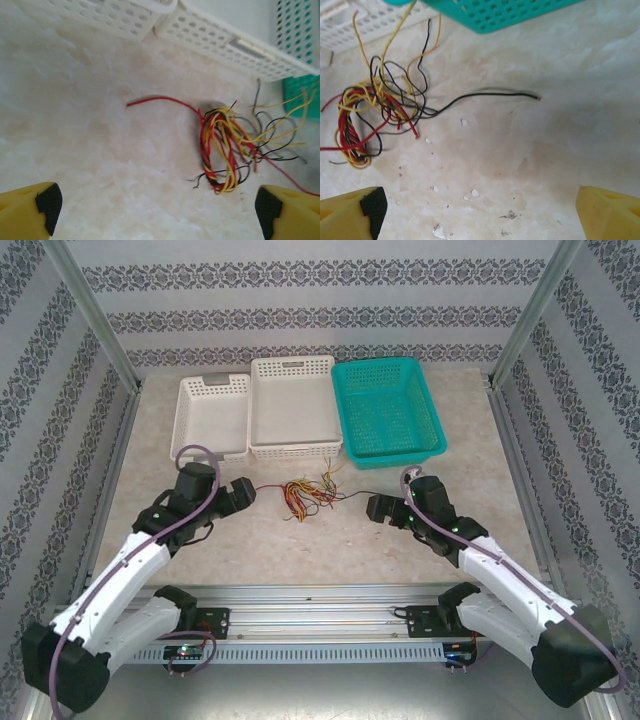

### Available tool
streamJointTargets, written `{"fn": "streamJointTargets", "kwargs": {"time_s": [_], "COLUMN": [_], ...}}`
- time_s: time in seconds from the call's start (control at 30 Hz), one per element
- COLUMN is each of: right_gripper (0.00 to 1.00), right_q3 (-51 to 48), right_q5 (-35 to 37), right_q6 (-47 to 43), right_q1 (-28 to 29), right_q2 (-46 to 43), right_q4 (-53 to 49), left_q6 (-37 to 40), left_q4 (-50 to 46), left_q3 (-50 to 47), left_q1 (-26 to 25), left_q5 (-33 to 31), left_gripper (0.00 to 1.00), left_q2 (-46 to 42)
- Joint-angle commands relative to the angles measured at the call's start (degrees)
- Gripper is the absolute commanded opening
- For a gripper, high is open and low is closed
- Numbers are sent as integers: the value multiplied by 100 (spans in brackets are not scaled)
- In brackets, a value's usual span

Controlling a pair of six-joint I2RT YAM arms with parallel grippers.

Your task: Untangle the cables

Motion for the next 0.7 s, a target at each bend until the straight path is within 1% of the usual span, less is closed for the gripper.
{"fn": "streamJointTargets", "kwargs": {"time_s": [0.0,0.13,0.2,0.37,0.57,0.67], "right_gripper": [96,96,96,94,91,87], "right_q3": [154,365,550,910,1615,2043], "right_q5": [97,291,430,301,418,385], "right_q6": [-122,-318,-387,-410,-516,-590], "right_q1": [330,936,1131,1208,1214,1209], "right_q2": [190,687,928,1551,2457,2976], "right_q4": [401,759,813,1075,1080,1042], "left_q6": [-96,-185,-163,-89,-83,-108], "left_q4": [290,994,1230,1520,1994,2369], "left_q3": [-156,-234,-196,35,39,43], "left_q1": [-491,-937,-1109,-1333,-1337,-1337], "left_q5": [-470,-348,-373,-439,-473,-317], "left_gripper": [100,100,100,99,97,96], "left_q2": [373,979,1248,1998,2458,2685]}}
